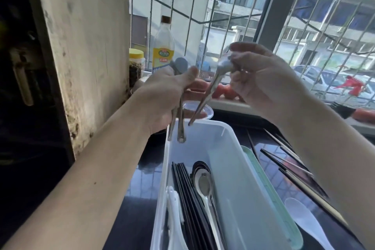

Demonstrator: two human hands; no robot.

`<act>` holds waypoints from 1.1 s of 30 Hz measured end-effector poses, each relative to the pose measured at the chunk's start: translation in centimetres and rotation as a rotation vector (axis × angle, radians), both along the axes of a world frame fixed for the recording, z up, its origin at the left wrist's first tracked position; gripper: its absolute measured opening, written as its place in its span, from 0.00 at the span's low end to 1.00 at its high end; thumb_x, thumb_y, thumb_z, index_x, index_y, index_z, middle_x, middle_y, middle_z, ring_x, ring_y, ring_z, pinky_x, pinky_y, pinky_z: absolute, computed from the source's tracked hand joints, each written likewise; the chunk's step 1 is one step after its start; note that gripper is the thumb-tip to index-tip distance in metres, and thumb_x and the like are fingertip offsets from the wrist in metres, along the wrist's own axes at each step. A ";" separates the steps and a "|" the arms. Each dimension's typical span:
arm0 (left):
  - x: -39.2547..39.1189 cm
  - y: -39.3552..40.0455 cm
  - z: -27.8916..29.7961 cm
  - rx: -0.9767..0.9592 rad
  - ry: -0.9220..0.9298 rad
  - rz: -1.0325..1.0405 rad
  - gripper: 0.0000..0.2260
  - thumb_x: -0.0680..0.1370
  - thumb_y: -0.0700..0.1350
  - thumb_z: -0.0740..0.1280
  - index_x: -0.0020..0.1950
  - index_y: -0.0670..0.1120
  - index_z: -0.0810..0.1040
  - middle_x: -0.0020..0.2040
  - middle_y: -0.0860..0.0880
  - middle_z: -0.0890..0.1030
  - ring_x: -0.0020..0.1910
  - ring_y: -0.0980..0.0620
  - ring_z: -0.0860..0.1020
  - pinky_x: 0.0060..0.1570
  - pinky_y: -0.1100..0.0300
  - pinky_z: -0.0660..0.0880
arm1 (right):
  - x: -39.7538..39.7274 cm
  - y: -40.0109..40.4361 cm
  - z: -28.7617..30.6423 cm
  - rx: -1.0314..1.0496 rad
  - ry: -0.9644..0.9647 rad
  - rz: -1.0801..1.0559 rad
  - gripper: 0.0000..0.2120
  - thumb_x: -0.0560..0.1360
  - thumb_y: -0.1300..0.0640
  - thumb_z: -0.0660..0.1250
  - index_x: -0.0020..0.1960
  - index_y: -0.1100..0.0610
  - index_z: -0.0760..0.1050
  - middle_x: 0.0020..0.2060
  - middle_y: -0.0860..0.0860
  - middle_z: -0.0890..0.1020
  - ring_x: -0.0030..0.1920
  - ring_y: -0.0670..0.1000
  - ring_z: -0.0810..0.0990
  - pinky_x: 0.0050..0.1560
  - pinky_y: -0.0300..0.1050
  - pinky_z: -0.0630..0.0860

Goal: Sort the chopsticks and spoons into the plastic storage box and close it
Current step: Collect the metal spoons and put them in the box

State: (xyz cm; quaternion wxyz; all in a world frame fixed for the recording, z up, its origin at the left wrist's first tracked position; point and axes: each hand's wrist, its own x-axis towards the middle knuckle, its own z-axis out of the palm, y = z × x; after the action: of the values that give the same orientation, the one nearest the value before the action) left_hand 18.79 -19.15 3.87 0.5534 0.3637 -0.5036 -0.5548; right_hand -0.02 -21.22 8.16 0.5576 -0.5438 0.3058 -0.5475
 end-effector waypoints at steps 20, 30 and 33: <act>-0.2 -1.5 -0.6 0.028 0.055 0.250 0.09 0.81 0.45 0.57 0.40 0.47 0.68 0.28 0.52 0.64 0.26 0.53 0.57 0.27 0.64 0.52 | 4.5 -0.7 -10.2 -0.749 2.240 0.502 0.07 0.79 0.55 0.68 0.45 0.57 0.79 0.35 0.52 0.76 0.31 0.50 0.70 0.28 0.42 0.64; -0.1 -1.5 -0.6 0.001 0.031 0.218 0.10 0.82 0.43 0.58 0.40 0.47 0.70 0.29 0.51 0.66 0.27 0.53 0.58 0.25 0.64 0.53 | 5.7 -0.4 -10.4 -0.988 2.379 0.495 0.17 0.74 0.70 0.66 0.34 0.56 0.63 0.32 0.50 0.68 0.31 0.54 0.68 0.37 0.49 0.76; -0.1 -1.5 -0.5 -0.021 0.013 0.206 0.09 0.82 0.42 0.59 0.41 0.47 0.70 0.30 0.51 0.66 0.28 0.53 0.58 0.27 0.62 0.52 | 5.8 -0.3 -10.4 -1.064 2.334 0.483 0.08 0.76 0.65 0.69 0.45 0.58 0.69 0.31 0.49 0.66 0.34 0.55 0.69 0.33 0.48 0.71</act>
State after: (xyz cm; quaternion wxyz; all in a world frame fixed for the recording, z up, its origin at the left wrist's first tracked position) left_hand 18.71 -20.62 3.33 0.6145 0.4041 -0.4656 -0.4923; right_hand 5.79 -21.57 -2.20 -0.2336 -0.8891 0.2489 0.3048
